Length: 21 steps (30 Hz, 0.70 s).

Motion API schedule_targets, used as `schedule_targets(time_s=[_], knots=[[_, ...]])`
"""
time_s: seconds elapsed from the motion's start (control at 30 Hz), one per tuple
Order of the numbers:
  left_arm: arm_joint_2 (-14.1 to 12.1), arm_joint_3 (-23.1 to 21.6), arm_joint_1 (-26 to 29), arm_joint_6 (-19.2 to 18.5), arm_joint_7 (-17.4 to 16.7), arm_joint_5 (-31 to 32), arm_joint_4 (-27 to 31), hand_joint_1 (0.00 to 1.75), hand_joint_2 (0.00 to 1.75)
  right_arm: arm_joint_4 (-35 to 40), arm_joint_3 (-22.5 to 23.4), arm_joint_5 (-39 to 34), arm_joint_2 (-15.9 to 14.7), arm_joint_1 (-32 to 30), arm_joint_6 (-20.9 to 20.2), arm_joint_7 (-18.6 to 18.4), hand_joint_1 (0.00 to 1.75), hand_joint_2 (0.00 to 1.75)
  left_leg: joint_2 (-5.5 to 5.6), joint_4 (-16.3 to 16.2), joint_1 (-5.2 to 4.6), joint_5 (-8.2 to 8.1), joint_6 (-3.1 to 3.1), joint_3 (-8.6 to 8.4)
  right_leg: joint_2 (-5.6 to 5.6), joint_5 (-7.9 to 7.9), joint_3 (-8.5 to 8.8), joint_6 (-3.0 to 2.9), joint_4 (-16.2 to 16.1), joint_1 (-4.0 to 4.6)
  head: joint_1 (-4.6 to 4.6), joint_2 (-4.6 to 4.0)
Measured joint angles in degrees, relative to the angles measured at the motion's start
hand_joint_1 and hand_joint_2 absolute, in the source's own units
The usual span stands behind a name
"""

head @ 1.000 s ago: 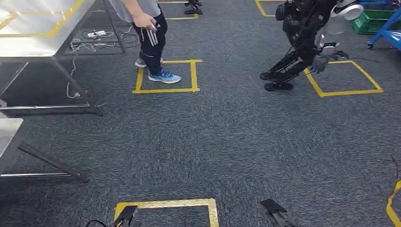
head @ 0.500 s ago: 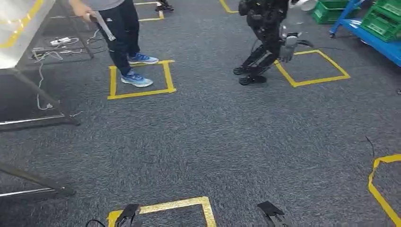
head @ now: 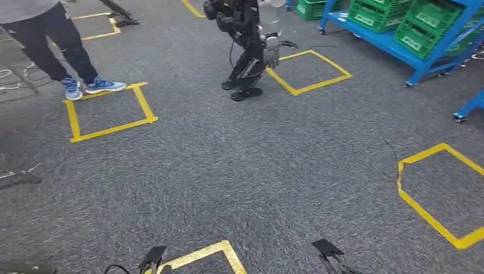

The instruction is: Take the parts from the cabinet and place them on the table.

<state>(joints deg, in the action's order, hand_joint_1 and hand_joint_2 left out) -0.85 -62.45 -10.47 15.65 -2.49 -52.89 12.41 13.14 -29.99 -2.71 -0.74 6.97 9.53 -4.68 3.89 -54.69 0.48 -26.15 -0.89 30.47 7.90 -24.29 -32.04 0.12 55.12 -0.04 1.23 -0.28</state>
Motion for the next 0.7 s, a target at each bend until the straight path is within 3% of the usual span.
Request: schedule_targets(time_s=[0.07, 0.1, 0.13, 0.17, 0.23, 0.27, 0.3, 0.37, 0.4, 0.43, 0.47, 0.5, 0.53, 0.6, 0.63, 0.67, 0.7], knots=[[0.1, 0.0, -0.2, 0.0, -0.1, 0.0, 0.0, 0.0, 0.0, -0.1, 0.0, -0.4, 0.0, -0.3, 0.0, 0.0, 0.0, 0.0, -1.11, 0.2, -0.25, 0.15, 0.57, -0.16, 1.22, 0.24, -0.31, 0.86, -0.4, -0.29, 0.0, 0.0], [0.2, 0.0, -0.4, 0.0, -0.1, 0.0, 0.0, 0.0, 0.0, -0.1, 0.0, -0.9, 0.0, -0.5, 0.1, -0.1, 0.0, 0.0, -2.07, 0.9, 0.1, 0.54, 1.15, -0.34, -0.13, -0.09, -0.3, 0.98, 0.1, -0.15, -0.13, 0.0], [0.3, 0.0, -0.4, 0.0, -0.1, 0.0, 0.0, 0.0, 0.0, -0.2, 0.0, -1.0, 0.0, -0.6, 0.1, -0.2, 0.0, 0.0, -2.62, 1.1, 0.03, 0.6, 1.3, -0.51, -4.03, -1.37, -0.94, 1.24, 1.7, 0.24, -0.64, 0.0], [0.3, 0.0, -0.4, 0.0, -0.1, 0.0, 0.0, 0.0, 0.0, -0.2, 0.0, -1.1, 0.0, -0.5, 0.0, -0.2, 0.0, 0.0, -3.35, 1.2, -0.03, 0.49, 1.7, -0.58, -6.25, -3.8, -2.72, 1.6, 5.5, 0.16, -1.14, 0.0], [0.2, 0.0, -0.2, -0.1, -0.2, 0.0, 0.0, 0.0, 0.0, -0.2, 0.0, -1.1, 0.2, -0.4, -0.4, -0.2, 0.0, 0.0, -5.06, 1.2, -0.23, 0.37, 1.83, -0.59, -7.35, -8.29, -7.42, 2.12, 15.4, -0.3, -1.16, 0.0], [0.2, 0.0, -0.2, -0.1, -0.2, 0.0, 0.0, 0.0, 0.0, -0.2, 0.0, -1.1, 0.2, -0.5, -0.4, -0.2, 0.0, 0.0, -5.85, 1.2, -0.23, 0.26, 1.81, -0.58, -7.42, -9.08, -8.93, 2.35, 18.6, -0.5, -1.16, 0.0], [0.2, 0.0, -0.2, -0.1, -0.2, 0.0, 0.0, 0.0, 0.0, -0.3, 0.0, -1.2, 0.2, -0.6, -0.4, -0.3, 0.0, 0.0, -6.59, 1.1, -0.21, 0.16, 1.78, -0.68, -7.54, -8.3, -8.97, 2.51, 18.6, -0.69, -1.23, 0.0], [0.3, 0.0, -0.3, -0.1, -0.2, 0.0, 0.0, 0.0, 0.0, -0.3, 0.0, -1.5, 0.2, -0.7, -0.4, -0.4, 0.0, 0.0, -7.58, 1.1, -0.15, -0.09, 1.56, -0.96, -7.94, -5.14, -6.3, 2.66, 13.6, -0.87, -1.36, 0.0], [0.3, 0.0, -0.3, -0.1, -0.2, 0.0, 0.0, 0.0, 0.0, -0.4, 0.0, -1.6, 0.2, -0.7, -0.4, -0.4, 0.0, 0.0, -8.03, 1.1, -0.14, -0.24, 1.41, -1.21, -8.43, -3.17, -4.17, 2.64, 9.5, -0.94, -1.47, 0.0], [0.3, 0.0, -0.3, -0.1, -0.2, 0.0, 0.0, 0.0, 0.0, -0.4, 0.0, -1.7, 0.2, -0.7, -0.3, -0.5, 0.0, 0.0, -8.53, 1.1, -0.12, -0.44, 1.22, -1.52, -9.54, -1.28, -1.82, 2.58, 5.1, -0.93, -1.53, 0.0], [0.3, 0.0, -0.2, -0.1, -0.2, 0.0, 0.0, 0.0, 0.0, -0.4, 0.0, -1.7, 0.2, -0.6, -0.3, -0.5, 0.0, 0.0, -9.07, 1.1, -0.24, -0.71, 0.84, -1.9, -12.68, -0.42, 0.34, 2.49, 0.5, -0.72, -1.6, 0.0], [0.3, 0.0, -0.3, -0.1, -0.2, 0.0, 0.0, 0.0, 0.0, -0.4, 0.0, -1.7, 0.2, -0.5, -0.3, -0.4, 0.0, 0.0, -9.64, 0.9, -0.69, -0.95, 0.44, -1.99, -12.59, -0.72, 0.64, 1.68, 0.1, -0.01, -1.62, 0.0], [0.2, 0.0, -0.4, -0.1, -0.1, 0.0, 0.0, 0.0, 0.0, -0.4, 0.0, -1.7, 0.2, -0.5, -0.4, -0.4, 0.0, 0.0, -10.19, 0.9, -0.68, -0.99, 0.31, -2.08, -11.57, -0.72, 0.49, 0.99, 0.2, -0.08, -1.27, 0.0], [0.3, 0.0, -0.5, -0.1, -0.1, 0.0, 0.0, 0.0, 0.0, -0.4, 0.0, -1.7, 0.2, -0.7, -0.4, -0.5, 0.0, 0.0, -11.39, 1.2, -0.61, -1.15, -0.18, -2.52, -10.24, -0.84, 0.23, 0.36, 0.2, 0.23, -1.12, 0.0], [0.4, 0.0, -0.6, -0.1, -0.1, 0.0, 0.0, 0.0, 0.0, -0.4, 0.0, -1.7, 0.2, -0.7, -0.4, -0.5, 0.0, 0.0, -11.5, 1.0, -0.46, -1.52, -0.69, -2.6, -9.5, -0.6, 0.61, -0.19, -0.2, -0.03, -1.29, 0.0], [0.4, 0.0, -0.7, -0.1, -0.1, 0.0, 0.0, 0.0, 0.0, -0.4, 0.0, -1.7, 0.2, -0.7, -0.4, -0.5, 0.0, 0.0, -8.24, -0.4, -0.16, -2.49, -1.22, -2.24, -8.86, -0.45, 0.74, -0.47, -0.5, -0.26, -1.01, 0.0], [0.4, 0.0, -0.7, -0.1, -0.1, 0.1, 0.0, 0.0, 0.0, -0.4, 0.0, -1.7, 0.2, -0.5, -0.3, -0.5, 0.0, 0.0, -5.81, -4.1, -0.16, -4.76, -1.27, -0.46, -8.37, -0.34, 0.68, -0.81, -0.5, -0.33, -0.72, 0.0]])
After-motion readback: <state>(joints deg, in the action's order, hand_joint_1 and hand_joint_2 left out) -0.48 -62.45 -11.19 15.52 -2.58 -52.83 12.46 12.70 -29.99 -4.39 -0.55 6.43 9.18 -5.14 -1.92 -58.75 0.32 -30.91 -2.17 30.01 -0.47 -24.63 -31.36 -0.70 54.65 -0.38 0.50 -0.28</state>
